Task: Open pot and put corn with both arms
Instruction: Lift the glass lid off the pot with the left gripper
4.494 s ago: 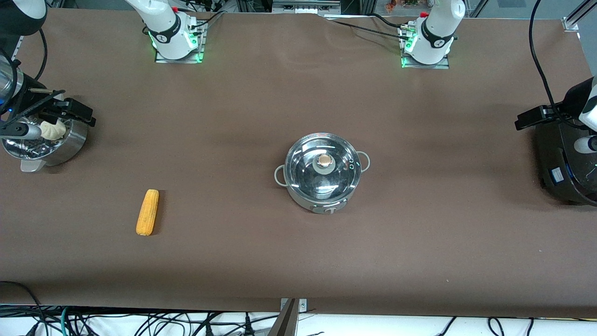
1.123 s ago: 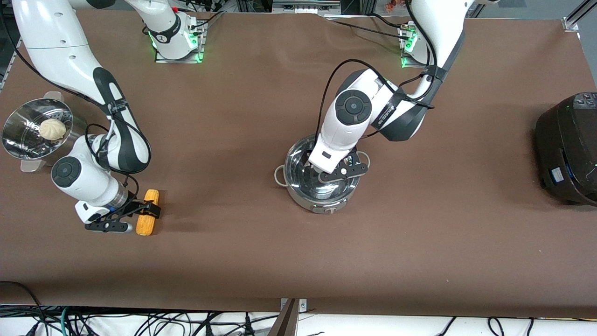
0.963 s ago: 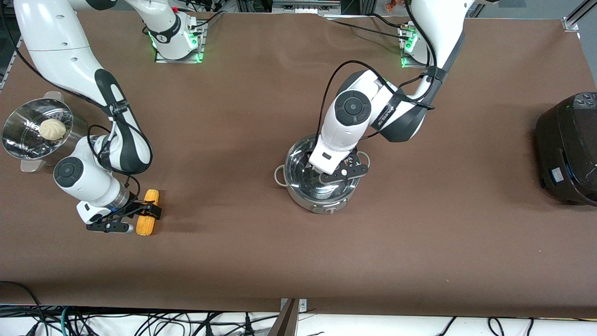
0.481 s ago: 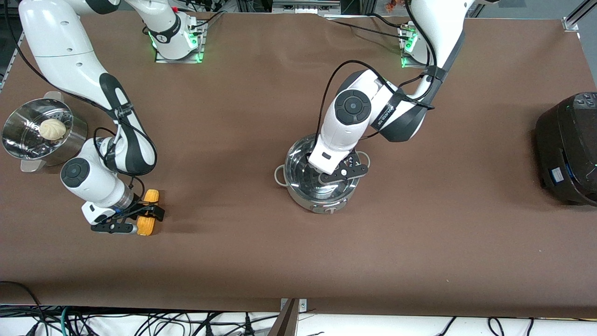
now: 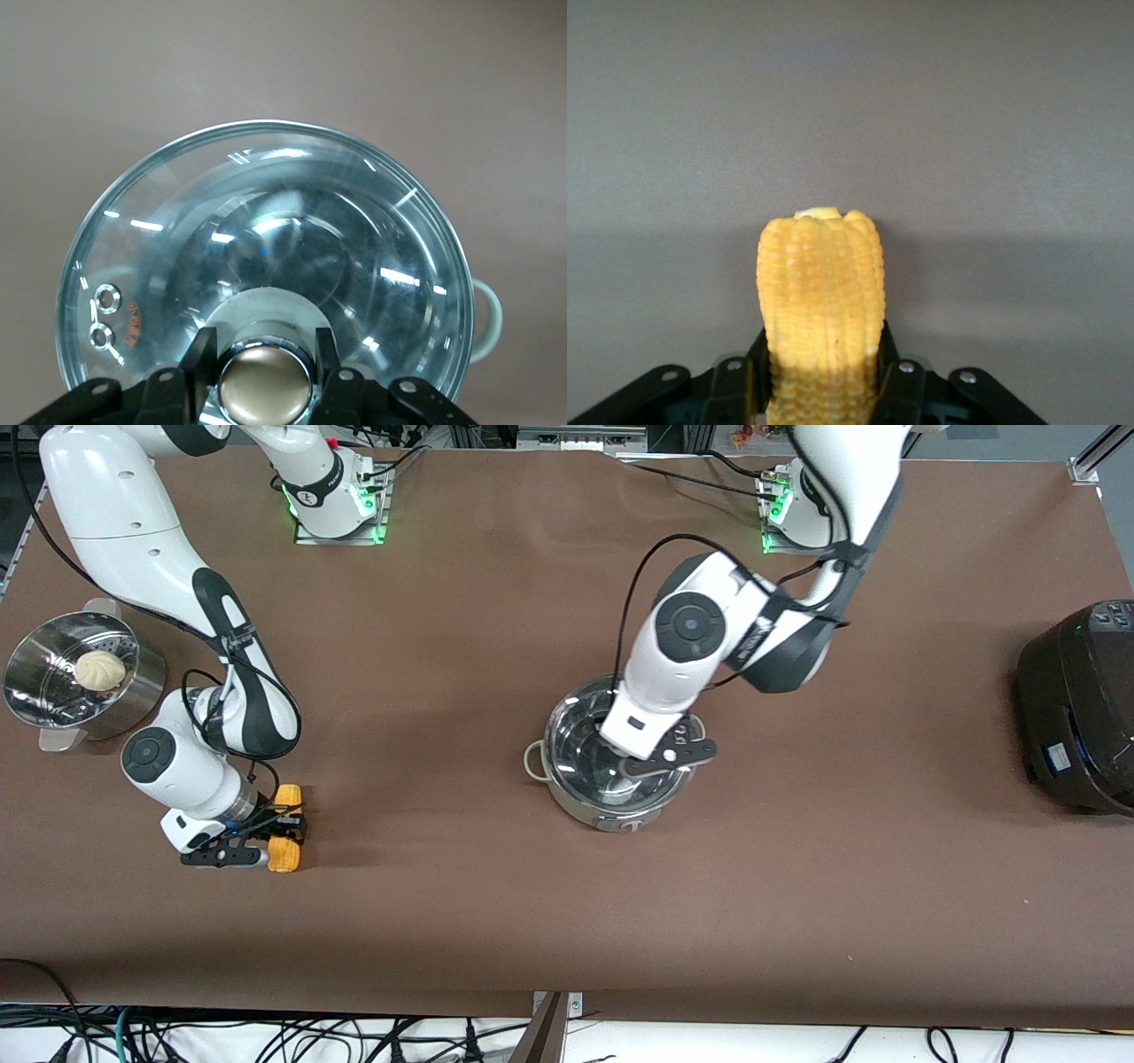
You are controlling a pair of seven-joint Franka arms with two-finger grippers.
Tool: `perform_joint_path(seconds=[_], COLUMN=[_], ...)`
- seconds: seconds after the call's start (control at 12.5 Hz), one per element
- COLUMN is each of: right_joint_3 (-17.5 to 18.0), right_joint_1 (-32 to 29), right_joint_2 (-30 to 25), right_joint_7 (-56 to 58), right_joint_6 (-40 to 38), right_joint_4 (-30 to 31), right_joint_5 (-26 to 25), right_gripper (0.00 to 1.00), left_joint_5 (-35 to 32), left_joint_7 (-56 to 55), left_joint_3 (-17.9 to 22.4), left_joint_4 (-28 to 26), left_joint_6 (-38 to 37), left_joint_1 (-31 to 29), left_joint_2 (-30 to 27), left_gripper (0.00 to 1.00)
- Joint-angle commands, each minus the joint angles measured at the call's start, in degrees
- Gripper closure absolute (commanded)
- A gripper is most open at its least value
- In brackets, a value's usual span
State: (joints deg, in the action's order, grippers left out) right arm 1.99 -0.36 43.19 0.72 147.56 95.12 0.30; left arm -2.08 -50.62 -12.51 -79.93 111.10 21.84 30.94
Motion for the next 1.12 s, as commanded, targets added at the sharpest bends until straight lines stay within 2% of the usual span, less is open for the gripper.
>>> perform_joint_path(seconds=[0.0,0.16,0.24,0.4,0.48,0.72,0.88,1.04], right_joint_3=[0.5,1.4,2.1,3.9,5.3,13.0,13.7,13.7], right_joint_1=[0.0,0.0,0.0,0.0,0.1,1.8,9.0,16.4], right_joint_2=[-1.0,-4.0,-6.1,-9.9,-11.2,-12.1,-11.4,-8.1], right_joint_7=[0.9,0.7,0.3,-0.1,-2.6,-18.6,-27.5,-31.8], right_joint_6=[-4.3,-8.9,-12.2,-19.9,-25.2,-40.5,-42.3,-41.6], right_joint_4=[-0.5,-0.7,-1.0,-3.2,-5.5,-16.5,-21.4,-26.7], right_joint_5=[0.2,0.4,0.5,0.7,0.8,0.2,-0.6,-3.6], right_gripper=[0.91,0.91,0.91,0.91,0.90,0.90,0.90,0.90], left_joint_5=[2.5,7.5,8.0,8.0,8.1,7.4,6.0,5.9], left_joint_7=[6.5,19.3,24.7,33.9,37.2,41.7,43.9,46.0], left_joint_3=[-0.6,-0.3,-0.2,0.4,2.3,6.3,8.3,8.7], left_joint_4=[-4.2,-10.7,-12.9,-15.3,-16.6,-20.4,-22.1,-22.1], left_joint_6=[-5.1,-5.2,-5.1,-5.1,-4.9,-1.6,2.8,6.2], left_joint_1=[-7.7,-14.4,-17.9,-23.3,-24.1,-24.2,-24.1,-24.2], left_joint_2=[-9.5,-15.1,-16.6,-17.3,-17.1,-14.4,-9.9,-6.0], left_gripper=[1.00,1.00,1.00,1.00,1.00,1.00,1.00,1.00])
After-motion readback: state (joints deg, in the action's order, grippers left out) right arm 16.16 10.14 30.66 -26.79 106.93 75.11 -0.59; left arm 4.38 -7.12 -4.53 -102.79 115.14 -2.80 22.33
